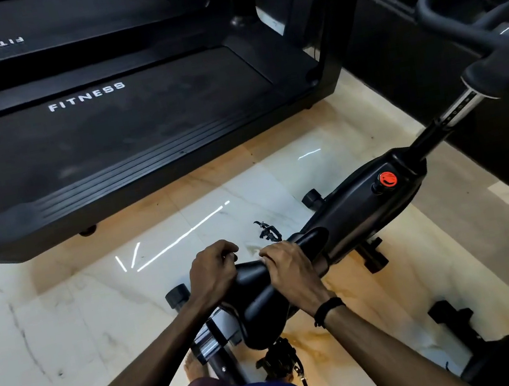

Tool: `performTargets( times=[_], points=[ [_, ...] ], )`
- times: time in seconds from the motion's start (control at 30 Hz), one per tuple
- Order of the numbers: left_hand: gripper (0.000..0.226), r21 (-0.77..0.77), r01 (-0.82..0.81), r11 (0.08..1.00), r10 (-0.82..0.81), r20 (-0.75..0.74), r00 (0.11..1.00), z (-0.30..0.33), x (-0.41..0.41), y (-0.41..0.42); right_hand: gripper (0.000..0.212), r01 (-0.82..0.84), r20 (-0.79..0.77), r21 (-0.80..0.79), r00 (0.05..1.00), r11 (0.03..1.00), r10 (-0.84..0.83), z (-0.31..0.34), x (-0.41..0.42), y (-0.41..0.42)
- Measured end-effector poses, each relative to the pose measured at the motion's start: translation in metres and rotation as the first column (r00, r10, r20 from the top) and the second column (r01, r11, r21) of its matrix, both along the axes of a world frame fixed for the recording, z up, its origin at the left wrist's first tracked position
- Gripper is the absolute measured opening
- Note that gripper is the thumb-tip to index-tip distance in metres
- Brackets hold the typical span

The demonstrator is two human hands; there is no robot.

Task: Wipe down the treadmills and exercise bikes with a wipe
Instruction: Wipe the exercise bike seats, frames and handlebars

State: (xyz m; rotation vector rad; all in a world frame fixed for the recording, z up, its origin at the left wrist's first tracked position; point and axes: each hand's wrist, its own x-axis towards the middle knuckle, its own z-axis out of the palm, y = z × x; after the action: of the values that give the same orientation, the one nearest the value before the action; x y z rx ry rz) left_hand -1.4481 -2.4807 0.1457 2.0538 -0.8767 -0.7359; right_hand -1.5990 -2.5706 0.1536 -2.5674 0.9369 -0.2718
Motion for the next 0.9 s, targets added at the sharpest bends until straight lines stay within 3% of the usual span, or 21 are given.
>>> performTargets(
  times=[0.13, 0.27, 0.33, 0.43, 0.53, 0.63, 0.67, 0.77, 0.9],
  points=[
    [0.019, 0.006, -0.005, 1.0, 0.005, -0.018, 1.0, -0.001, -0.001, -0.004, 0.043, -0.003, 0.036, -0.018, 0.999, 1.0, 0.004, 0.006, -0.007, -0.008],
    [0.02, 0.029, -0.001, 1.0, 0.001, -0.013, 1.0, -0.004, -0.004, -0.008, 0.054, -0.003, 0.019, -0.028, 1.0, 1.0, 0.003, 0.009, -0.005, -0.016],
    [0.018, 0.02, 0.009, 1.0, -0.008, -0.019, 1.0, -0.003, -0.004, -0.009, 0.057, 0.054, 0.102, 0.088, 0.993, 0.995, -0.063, 0.011, 0.0, -0.018],
    [0.019, -0.013, 0.039, 0.999, -0.039, -0.06, 0.997, -0.003, -0.004, -0.009, 0.045, 0.134, 0.176, 0.346, 0.963, 0.929, -0.204, 0.027, -0.001, -0.022],
    [0.024, -0.056, 0.107, 0.993, -0.111, -0.086, 0.99, -0.001, -0.008, -0.008, 0.036, 0.161, 0.179, 0.612, 0.925, 0.774, -0.335, 0.039, -0.011, -0.03],
    [0.042, -0.111, 0.2, 0.974, -0.211, -0.101, 0.972, 0.001, -0.014, -0.009, 0.034, 0.132, 0.268, 0.791, 0.803, 0.598, -0.532, 0.049, -0.019, -0.039],
    [0.042, -0.143, 0.225, 0.964, -0.242, -0.111, 0.964, 0.002, -0.017, -0.011, 0.033, 0.122, 0.283, 0.796, 0.791, 0.593, -0.543, 0.052, -0.019, -0.041],
    [0.035, -0.211, 0.256, 0.944, -0.281, -0.099, 0.955, 0.008, -0.023, -0.017, 0.028, 0.133, 0.274, 0.707, 0.854, 0.695, -0.442, 0.057, -0.013, -0.041],
    [0.026, -0.223, 0.179, 0.958, -0.197, -0.061, 0.979, 0.012, -0.017, -0.032, 0.026, 0.146, 0.282, 0.685, 0.85, 0.714, -0.445, 0.062, -0.003, -0.045]
  ],
)
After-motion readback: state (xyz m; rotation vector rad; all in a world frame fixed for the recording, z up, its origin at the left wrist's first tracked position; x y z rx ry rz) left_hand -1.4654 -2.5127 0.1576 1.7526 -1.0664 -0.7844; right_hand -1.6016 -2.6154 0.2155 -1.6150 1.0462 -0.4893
